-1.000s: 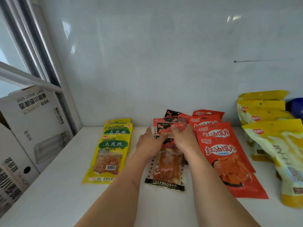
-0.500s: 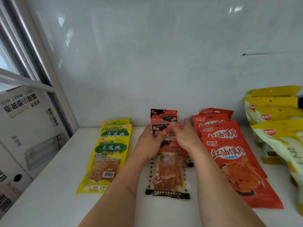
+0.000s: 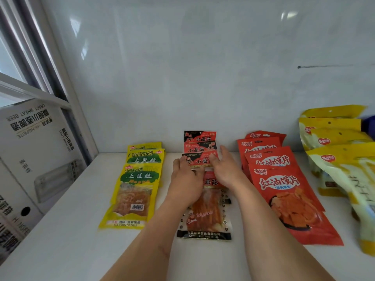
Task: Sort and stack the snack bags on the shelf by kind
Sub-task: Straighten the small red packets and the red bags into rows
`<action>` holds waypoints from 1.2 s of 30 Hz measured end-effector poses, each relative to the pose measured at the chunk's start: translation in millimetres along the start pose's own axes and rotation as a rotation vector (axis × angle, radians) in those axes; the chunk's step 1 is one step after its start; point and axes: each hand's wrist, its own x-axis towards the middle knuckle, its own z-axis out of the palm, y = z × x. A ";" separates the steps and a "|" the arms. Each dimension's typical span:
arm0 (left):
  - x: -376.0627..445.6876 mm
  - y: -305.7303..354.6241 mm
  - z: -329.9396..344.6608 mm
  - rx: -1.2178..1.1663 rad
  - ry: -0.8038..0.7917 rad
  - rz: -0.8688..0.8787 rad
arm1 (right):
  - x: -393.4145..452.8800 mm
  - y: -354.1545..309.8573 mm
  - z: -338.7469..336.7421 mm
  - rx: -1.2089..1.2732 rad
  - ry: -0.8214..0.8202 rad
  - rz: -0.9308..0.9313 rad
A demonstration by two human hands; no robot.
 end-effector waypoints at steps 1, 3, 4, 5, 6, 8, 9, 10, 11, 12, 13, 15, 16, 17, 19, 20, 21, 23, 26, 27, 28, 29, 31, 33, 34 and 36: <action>-3.9 -2.8 0.4 0.035 -0.009 0.010 | -1.0 1.3 -0.3 -0.026 -0.005 -0.009; -13.2 -7.4 0.1 0.124 -0.052 0.020 | 1.2 5.6 2.2 -0.076 -0.012 -0.047; -17.5 -10.5 1.5 0.169 -0.069 0.031 | 2.5 7.3 4.2 -0.097 -0.015 -0.065; -20.8 -14.2 3.7 0.217 -0.077 0.046 | 4.3 9.1 6.5 -0.125 -0.015 -0.069; -24.2 -16.9 5.2 0.285 -0.074 0.073 | 7.8 12.1 8.8 -0.149 -0.015 -0.069; -29.0 -22.4 8.9 0.381 -0.053 0.113 | 10.7 13.1 12.2 -0.182 -0.002 -0.069; -29.2 -26.9 11.7 0.402 -0.043 0.123 | 10.1 11.4 13.3 -0.200 0.007 -0.070; -28.5 -32.0 14.4 0.430 -0.036 0.134 | 10.4 11.5 14.6 -0.222 0.001 -0.069; -25.8 -37.8 17.9 0.472 -0.029 0.167 | 10.7 11.9 15.5 -0.241 -0.008 -0.067; -24.6 -39.9 18.8 0.538 -0.040 0.196 | 10.5 11.5 16.1 -0.254 -0.011 -0.058; -22.2 -42.9 21.2 0.569 -0.053 0.202 | 9.4 10.3 16.5 -0.269 -0.010 -0.039; -25.2 -36.8 19.2 0.537 -0.076 0.151 | 6.5 8.9 17.4 -0.294 -0.002 -0.014; -26.6 -33.4 17.7 0.519 -0.084 0.146 | 5.3 9.0 18.0 -0.310 -0.001 -0.008; -26.5 -33.4 17.7 0.509 -0.083 0.149 | 3.0 7.4 18.2 -0.330 -0.002 -0.005; -24.2 -37.8 19.9 0.523 -0.081 0.153 | 2.4 6.3 18.9 -0.358 -0.002 -0.006; -22.7 -39.1 20.8 0.527 -0.085 0.153 | 2.4 5.6 18.7 -0.353 -0.004 -0.010; -22.5 -38.4 19.6 0.543 -0.100 0.148 | 2.3 5.8 17.8 -0.335 -0.003 -0.020; -26.1 -29.4 14.6 0.497 -0.126 0.092 | 2.2 8.0 14.5 -0.276 0.001 -0.027; -27.0 -19.2 5.9 0.491 -0.116 0.076 | -9.2 0.4 4.5 -0.183 0.002 -0.053; -27.5 -15.3 4.4 0.509 -0.108 0.079 | -18.1 -5.3 -3.4 -0.179 0.004 -0.076; -27.1 -11.2 4.0 0.516 -0.095 0.069 | -23.1 -7.0 -12.2 -0.192 0.002 -0.100; -28.0 -4.4 3.0 0.526 -0.064 0.065 | -27.9 -7.0 -22.0 -0.213 -0.001 -0.118; -30.7 12.8 4.7 0.532 0.042 0.095 | -38.6 -3.2 -46.7 -0.251 0.034 -0.153; -33.4 35.4 14.4 0.419 0.106 0.137 | -44.7 11.8 -72.7 -0.260 0.139 -0.179; -35.4 47.9 20.8 0.318 0.085 0.127 | -47.3 22.1 -84.7 -0.255 0.197 -0.182; -39.7 71.0 37.8 0.136 -0.013 0.072 | -52.4 44.4 -106.0 -0.257 0.296 -0.136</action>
